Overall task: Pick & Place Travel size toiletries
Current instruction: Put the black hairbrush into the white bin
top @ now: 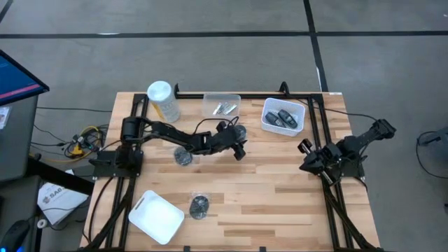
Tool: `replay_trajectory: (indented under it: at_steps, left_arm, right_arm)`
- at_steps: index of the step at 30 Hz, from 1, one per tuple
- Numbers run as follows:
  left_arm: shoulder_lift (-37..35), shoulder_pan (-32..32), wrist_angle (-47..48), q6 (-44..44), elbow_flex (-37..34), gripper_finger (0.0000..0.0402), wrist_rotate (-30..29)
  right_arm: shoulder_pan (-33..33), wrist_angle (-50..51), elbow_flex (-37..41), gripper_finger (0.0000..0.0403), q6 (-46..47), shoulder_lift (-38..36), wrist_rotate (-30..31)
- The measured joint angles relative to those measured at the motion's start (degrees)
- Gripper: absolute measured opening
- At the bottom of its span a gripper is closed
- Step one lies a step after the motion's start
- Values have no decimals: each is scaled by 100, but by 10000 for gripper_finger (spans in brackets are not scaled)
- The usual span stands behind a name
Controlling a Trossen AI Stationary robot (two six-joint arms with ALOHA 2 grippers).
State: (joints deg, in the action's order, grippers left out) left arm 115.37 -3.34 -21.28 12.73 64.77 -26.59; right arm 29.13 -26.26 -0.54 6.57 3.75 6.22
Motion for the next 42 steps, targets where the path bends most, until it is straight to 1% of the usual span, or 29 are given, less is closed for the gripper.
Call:
replay_trajectory:
  at_steps: [4,6,13,20,22,24,33,35,38,42]
  left_arm:
    - [158,-100,-20,110,1,241,9]
    - [247,-147,-25,242,4,241,47]
    - [653,-164,-19,265,4,241,168]
    - [890,-202,-7,270,26,236,-21]
    - [886,-222,132,332,35,222,-38]
    - [886,-225,206,395,33,198,-64]
    - [753,-225,350,437,9,41,6]
    - [752,-217,339,465,9,13,8]
    - [752,-188,335,719,7,6,11]
    - [697,-110,380,776,-5,1,18]
  right_arm:
    - [0,217,0,0,12,0,0]
    - [0,206,0,0,11,0,0]
    - [0,201,0,0,99,0,0]
    - [0,170,0,0,347,0,-2]
    - [0,156,0,0,358,0,-2]
    - [0,125,0,0,358,0,-2]
    - [0,121,0,0,356,0,-4]
    - [0,155,0,0,358,-2,-2]
    - [0,195,0,0,358,-2,-2]
    - [-3,219,0,0,358,0,-2]
